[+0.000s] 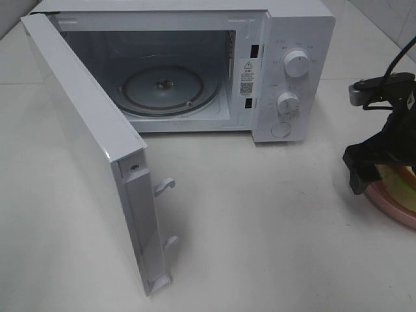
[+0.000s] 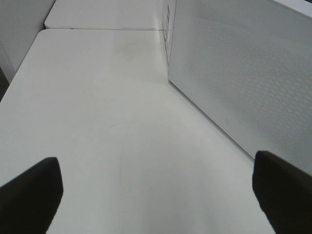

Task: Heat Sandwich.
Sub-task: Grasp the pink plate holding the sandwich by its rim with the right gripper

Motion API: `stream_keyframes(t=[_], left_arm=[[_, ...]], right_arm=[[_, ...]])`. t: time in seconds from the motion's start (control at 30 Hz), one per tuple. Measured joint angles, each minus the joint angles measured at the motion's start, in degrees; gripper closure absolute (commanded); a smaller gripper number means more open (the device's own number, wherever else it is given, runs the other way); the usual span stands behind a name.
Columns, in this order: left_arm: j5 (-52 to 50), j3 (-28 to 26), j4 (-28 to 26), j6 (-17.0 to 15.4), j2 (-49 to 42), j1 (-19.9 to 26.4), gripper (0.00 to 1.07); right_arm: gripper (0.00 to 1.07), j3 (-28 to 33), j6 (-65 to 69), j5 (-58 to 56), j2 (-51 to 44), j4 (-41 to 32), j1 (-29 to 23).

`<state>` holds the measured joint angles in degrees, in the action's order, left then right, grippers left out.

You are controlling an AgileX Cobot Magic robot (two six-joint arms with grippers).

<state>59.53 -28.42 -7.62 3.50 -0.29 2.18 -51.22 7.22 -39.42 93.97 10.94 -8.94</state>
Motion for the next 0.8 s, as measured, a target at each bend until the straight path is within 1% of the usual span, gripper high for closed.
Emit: stream_keyframes(t=[0.43, 0.77, 0.8], left_arm=[[0.0, 0.0, 0.0, 0.0, 0.0, 0.0, 0.07], [0.0, 0.0, 0.0, 0.0, 0.0, 0.0, 0.07], [0.0, 0.0, 0.0, 0.0, 0.0, 0.0, 0.07]], right_arm=[[0.17, 0.0, 0.52, 7.16, 9.34, 1.6, 0.0], [0.2, -0.06, 0.52, 10.08, 12.83, 1.6, 0.0], [0.23, -0.06, 0.52, 10.14, 13.06, 1.6, 0.0]])
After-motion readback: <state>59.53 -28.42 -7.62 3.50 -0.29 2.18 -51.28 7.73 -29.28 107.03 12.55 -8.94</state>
